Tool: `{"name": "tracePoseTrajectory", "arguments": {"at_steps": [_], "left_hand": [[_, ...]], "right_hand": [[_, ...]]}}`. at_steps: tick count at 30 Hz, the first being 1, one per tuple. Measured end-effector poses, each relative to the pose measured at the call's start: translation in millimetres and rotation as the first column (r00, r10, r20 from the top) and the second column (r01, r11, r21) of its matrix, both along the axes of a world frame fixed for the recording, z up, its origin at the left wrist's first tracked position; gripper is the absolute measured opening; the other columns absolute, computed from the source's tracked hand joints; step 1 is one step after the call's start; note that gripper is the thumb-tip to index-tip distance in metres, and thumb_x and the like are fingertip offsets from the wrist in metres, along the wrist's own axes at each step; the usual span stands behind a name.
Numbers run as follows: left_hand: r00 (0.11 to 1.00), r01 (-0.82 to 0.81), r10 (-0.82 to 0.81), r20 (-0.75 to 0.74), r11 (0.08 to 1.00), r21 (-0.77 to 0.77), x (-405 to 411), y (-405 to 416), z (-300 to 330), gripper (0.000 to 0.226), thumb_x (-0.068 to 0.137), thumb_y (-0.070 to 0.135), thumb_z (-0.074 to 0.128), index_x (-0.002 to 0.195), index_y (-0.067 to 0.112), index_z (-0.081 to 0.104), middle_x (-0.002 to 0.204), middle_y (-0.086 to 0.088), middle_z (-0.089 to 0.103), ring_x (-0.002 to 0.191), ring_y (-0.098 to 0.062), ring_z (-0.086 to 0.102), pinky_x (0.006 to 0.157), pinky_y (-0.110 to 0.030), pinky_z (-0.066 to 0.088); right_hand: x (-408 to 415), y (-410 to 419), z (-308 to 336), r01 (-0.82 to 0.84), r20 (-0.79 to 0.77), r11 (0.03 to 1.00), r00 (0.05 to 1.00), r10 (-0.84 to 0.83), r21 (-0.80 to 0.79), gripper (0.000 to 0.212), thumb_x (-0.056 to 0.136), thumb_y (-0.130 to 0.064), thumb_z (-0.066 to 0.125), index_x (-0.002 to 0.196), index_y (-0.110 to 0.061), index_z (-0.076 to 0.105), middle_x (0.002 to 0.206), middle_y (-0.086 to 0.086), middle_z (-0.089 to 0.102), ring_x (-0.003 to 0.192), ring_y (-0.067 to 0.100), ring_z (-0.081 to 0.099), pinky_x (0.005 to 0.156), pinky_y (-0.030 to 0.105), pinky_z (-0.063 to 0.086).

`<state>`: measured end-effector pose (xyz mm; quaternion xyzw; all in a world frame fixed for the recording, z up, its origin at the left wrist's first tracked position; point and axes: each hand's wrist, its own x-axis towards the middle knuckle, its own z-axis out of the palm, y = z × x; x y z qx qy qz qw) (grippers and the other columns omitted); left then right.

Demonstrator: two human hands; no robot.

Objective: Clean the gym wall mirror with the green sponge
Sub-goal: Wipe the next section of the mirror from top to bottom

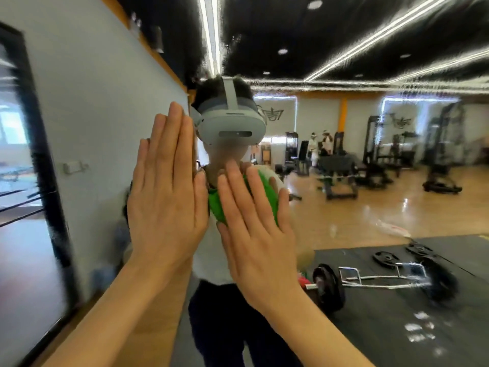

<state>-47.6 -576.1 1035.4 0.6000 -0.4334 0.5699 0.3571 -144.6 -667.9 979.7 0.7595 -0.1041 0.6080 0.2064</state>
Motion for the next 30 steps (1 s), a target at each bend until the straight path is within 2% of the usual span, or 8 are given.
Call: {"name": "tracePoseTrajectory", "arguments": {"at_steps": [2,8,13,16,18,22,27,30], "left_hand": [[1.000,0.010,-0.011,-0.002,1.000,-0.006,0.2,-0.2,0.2,0.058,0.105,0.014,0.035,0.158,-0.002,0.020,0.167,-0.018,0.017,0.155,-0.021,0.007,0.127,-0.034,0.001],[1.000,0.020,-0.020,0.008,1.000,-0.022,-0.3,-2.4,-0.8,0.057,0.105,0.015,0.033,0.158,0.000,0.017,0.166,-0.019,0.019,0.155,-0.026,0.011,0.127,-0.035,0.003],[1.000,0.028,-0.028,-0.005,1.000,0.000,-0.1,-0.2,-0.6,0.058,0.105,0.016,0.033,0.158,-0.001,0.017,0.166,-0.019,0.018,0.154,-0.019,0.006,0.127,-0.033,0.001],[0.999,0.032,-0.032,-0.010,0.999,0.001,0.1,0.6,-0.7,0.059,0.104,0.013,0.036,0.159,0.000,0.017,0.167,-0.018,0.017,0.154,-0.015,0.003,0.127,-0.034,0.001],[0.999,0.038,-0.038,-0.013,0.999,-0.005,-0.5,-0.3,-0.6,0.060,0.104,0.013,0.037,0.159,0.000,0.017,0.167,-0.017,0.017,0.154,-0.015,0.003,0.127,-0.034,0.001],[0.999,0.044,-0.045,-0.023,0.999,-0.020,-1.4,-1.8,-1.7,0.060,0.103,0.012,0.038,0.159,0.001,0.018,0.167,-0.017,0.018,0.155,-0.015,0.004,0.127,-0.034,0.001],[0.999,0.044,-0.044,-0.021,0.999,0.000,-0.9,0.1,-1.1,0.062,0.103,0.011,0.040,0.159,0.003,0.016,0.167,-0.016,0.016,0.155,-0.010,0.000,0.127,-0.033,0.000],[1.000,0.027,-0.026,-0.014,1.000,0.006,-0.4,1.4,-0.4,0.061,0.103,0.012,0.040,0.159,0.002,0.018,0.167,-0.015,0.016,0.155,-0.010,-0.001,0.127,-0.032,0.000]], "right_hand": [[-27.3,-29.5,-5.0,0.072,-0.029,0.997,0.997,-0.073,-0.024,0.056,0.108,-0.028,0.034,0.158,-0.012,0.012,0.166,0.001,0.008,0.155,0.018,-0.004,0.125,0.046,-0.007],[-49.2,-48.7,-11.7,0.040,0.292,0.901,0.939,-0.181,0.432,0.062,0.103,-0.026,0.034,0.159,-0.010,0.011,0.167,0.005,0.009,0.155,0.020,-0.004,0.125,0.054,-0.003],[7.0,12.9,-30.5,-0.022,-0.018,0.998,1.000,0.023,0.058,0.058,0.106,-0.025,0.036,0.158,-0.013,0.012,0.168,0.001,0.005,0.156,0.019,0.001,0.125,0.048,0.000],[-28.8,-26.2,-33.2,0.033,-0.053,0.999,0.998,-0.031,0.025,0.069,0.100,-0.021,0.045,0.158,-0.014,0.010,0.166,0.000,0.006,0.155,0.017,-0.002,0.125,0.048,0.001],[-63.9,-62.8,-36.1,0.115,0.057,0.977,0.990,-0.127,0.182,0.068,0.099,-0.023,0.041,0.159,-0.012,0.010,0.166,0.002,0.005,0.155,0.018,-0.006,0.125,0.047,-0.006],[-69.9,-65.3,-32.1,-0.030,0.306,0.876,0.942,-0.136,0.481,0.058,0.108,-0.032,0.025,0.159,-0.009,0.010,0.167,0.004,0.005,0.156,0.022,-0.005,0.124,0.049,-0.009],[-11.3,-2.1,-32.5,-0.012,-0.042,0.994,0.999,0.017,0.108,0.053,0.110,-0.030,0.023,0.159,-0.014,0.011,0.167,0.001,0.005,0.156,0.020,-0.001,0.126,0.047,0.000],[-42.3,-43.3,-29.2,0.056,-0.075,0.998,0.996,-0.057,-0.014,0.061,0.106,-0.024,0.038,0.159,-0.016,0.010,0.168,0.001,0.001,0.155,0.017,-0.003,0.125,0.047,-0.002]]}}
